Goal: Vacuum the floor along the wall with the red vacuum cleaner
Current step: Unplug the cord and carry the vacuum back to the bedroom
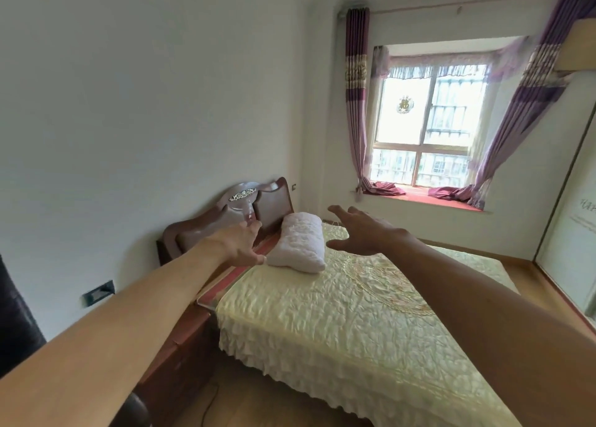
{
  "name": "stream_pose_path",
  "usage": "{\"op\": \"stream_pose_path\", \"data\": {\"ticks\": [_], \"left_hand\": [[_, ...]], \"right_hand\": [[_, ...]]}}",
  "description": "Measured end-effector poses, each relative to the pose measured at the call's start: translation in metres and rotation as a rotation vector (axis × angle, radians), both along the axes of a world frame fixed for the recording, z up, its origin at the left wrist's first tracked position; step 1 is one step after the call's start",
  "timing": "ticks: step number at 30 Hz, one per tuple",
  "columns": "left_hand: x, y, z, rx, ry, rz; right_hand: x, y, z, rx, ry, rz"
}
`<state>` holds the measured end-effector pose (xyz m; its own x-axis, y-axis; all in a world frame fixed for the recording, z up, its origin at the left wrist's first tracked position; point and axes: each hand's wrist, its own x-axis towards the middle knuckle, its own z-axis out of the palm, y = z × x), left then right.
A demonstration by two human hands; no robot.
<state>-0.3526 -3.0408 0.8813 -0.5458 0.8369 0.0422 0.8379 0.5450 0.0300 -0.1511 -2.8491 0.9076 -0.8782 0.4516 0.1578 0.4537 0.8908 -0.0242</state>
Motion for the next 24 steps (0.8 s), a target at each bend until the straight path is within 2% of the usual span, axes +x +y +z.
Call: {"op": "stream_pose_path", "data": {"ticks": [15,24], "left_hand": [[-0.168,0.12,-0.003,-0.038,0.057,0.344],[-0.241,0.079,-0.005,-0.089,0.035,0.601]], "right_hand": [[-0.214,0.198,-0.022,-0.042,-0.046,0.229],[-0.354,0.198,-0.037,-0.071,-0.074,0.486]]}}
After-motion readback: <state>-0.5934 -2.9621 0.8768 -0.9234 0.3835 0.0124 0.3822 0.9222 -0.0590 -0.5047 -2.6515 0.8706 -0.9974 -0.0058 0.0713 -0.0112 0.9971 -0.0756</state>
